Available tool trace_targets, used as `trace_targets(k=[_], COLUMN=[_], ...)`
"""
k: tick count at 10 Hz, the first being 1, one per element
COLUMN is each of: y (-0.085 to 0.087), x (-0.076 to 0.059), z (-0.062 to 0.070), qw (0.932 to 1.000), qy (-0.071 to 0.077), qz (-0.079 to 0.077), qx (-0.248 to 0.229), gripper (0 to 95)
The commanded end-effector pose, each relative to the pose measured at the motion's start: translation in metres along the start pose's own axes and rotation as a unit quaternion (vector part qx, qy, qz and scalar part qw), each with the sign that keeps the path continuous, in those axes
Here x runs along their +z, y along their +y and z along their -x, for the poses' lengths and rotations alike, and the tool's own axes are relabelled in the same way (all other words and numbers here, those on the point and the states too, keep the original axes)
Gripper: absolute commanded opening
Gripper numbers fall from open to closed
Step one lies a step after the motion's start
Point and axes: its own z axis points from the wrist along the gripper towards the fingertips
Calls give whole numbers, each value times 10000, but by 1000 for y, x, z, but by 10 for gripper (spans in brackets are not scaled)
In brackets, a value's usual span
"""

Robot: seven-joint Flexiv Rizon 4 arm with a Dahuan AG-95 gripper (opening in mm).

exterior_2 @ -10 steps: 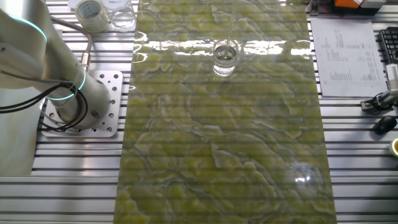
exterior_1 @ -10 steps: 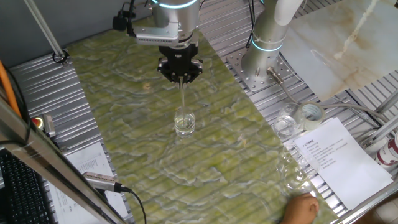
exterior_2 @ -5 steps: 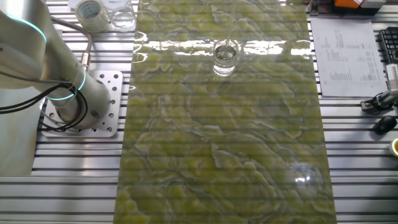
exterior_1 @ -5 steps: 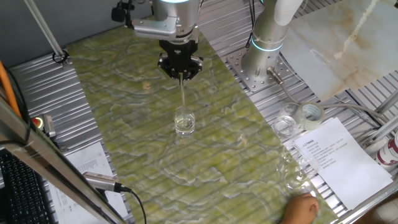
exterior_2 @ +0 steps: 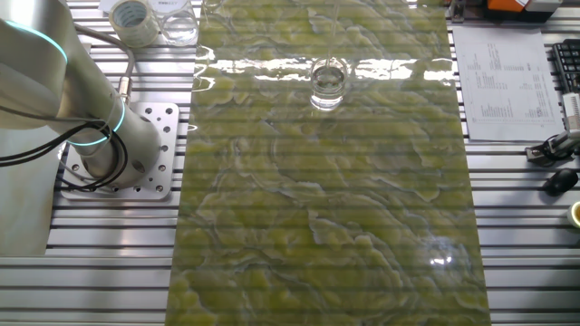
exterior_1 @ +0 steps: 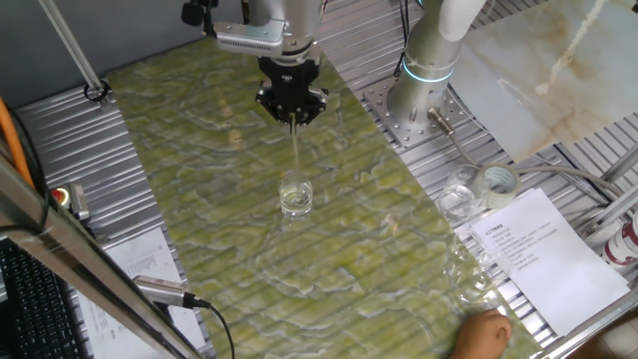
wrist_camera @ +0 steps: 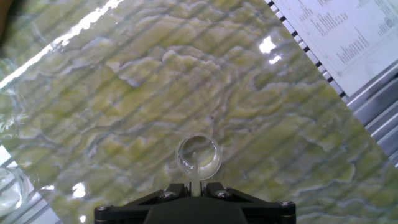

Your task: Stir the beaker with a glass rod

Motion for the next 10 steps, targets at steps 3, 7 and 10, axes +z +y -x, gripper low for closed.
trace_targets(k=[3, 7, 10], y=[1, 1, 1], x=[1, 0, 0], z=[5, 6, 6], qw=[9988, 9979, 9987], qy=[-89, -336, -53], qz=[42, -243, -323], qx=[486, 498, 391], gripper=[0, 0, 0])
